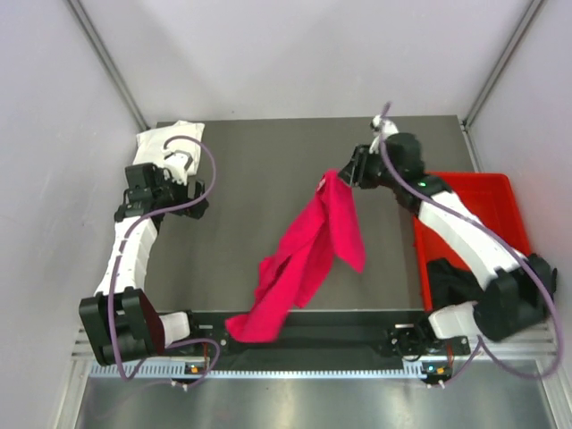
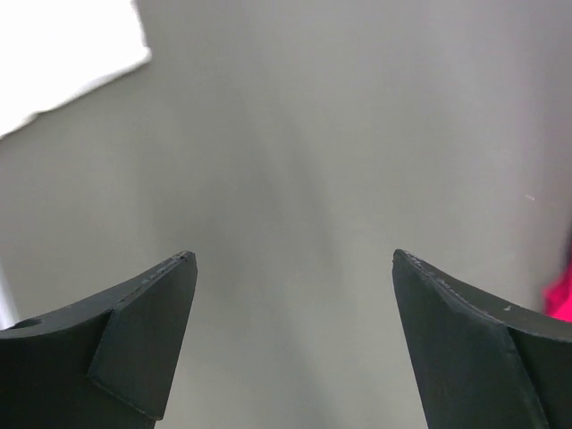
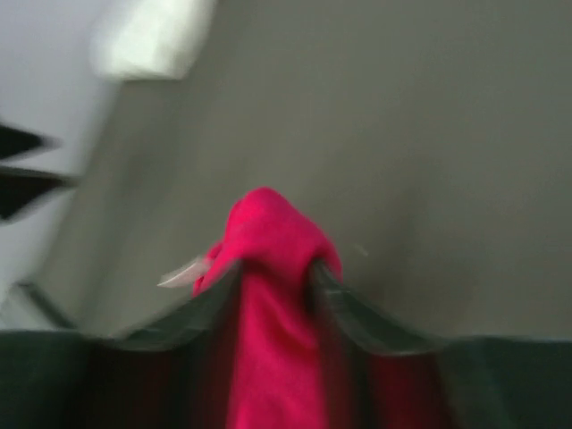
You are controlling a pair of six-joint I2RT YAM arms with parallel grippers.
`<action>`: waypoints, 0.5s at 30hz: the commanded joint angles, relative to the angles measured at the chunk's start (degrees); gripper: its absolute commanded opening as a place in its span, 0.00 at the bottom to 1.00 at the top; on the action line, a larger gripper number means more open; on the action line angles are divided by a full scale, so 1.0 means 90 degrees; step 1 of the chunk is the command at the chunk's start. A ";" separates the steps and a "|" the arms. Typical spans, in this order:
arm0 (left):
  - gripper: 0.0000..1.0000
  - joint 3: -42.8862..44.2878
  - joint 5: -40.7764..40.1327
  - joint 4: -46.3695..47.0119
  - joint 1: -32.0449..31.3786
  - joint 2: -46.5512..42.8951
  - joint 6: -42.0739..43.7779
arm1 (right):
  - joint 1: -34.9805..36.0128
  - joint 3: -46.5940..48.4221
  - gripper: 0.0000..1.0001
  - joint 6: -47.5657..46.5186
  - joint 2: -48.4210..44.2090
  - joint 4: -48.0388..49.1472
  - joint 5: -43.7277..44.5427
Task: Fold and stack the t-shirts
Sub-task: Move the tshirt to the center of the board, then flatten the tshirt out
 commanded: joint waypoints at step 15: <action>0.99 -0.0616 0.0811 0.0178 -0.3087 0.0757 0.0442 | 0.0258 -0.2146 0.78 0.0268 0.0265 -0.0143 0.2417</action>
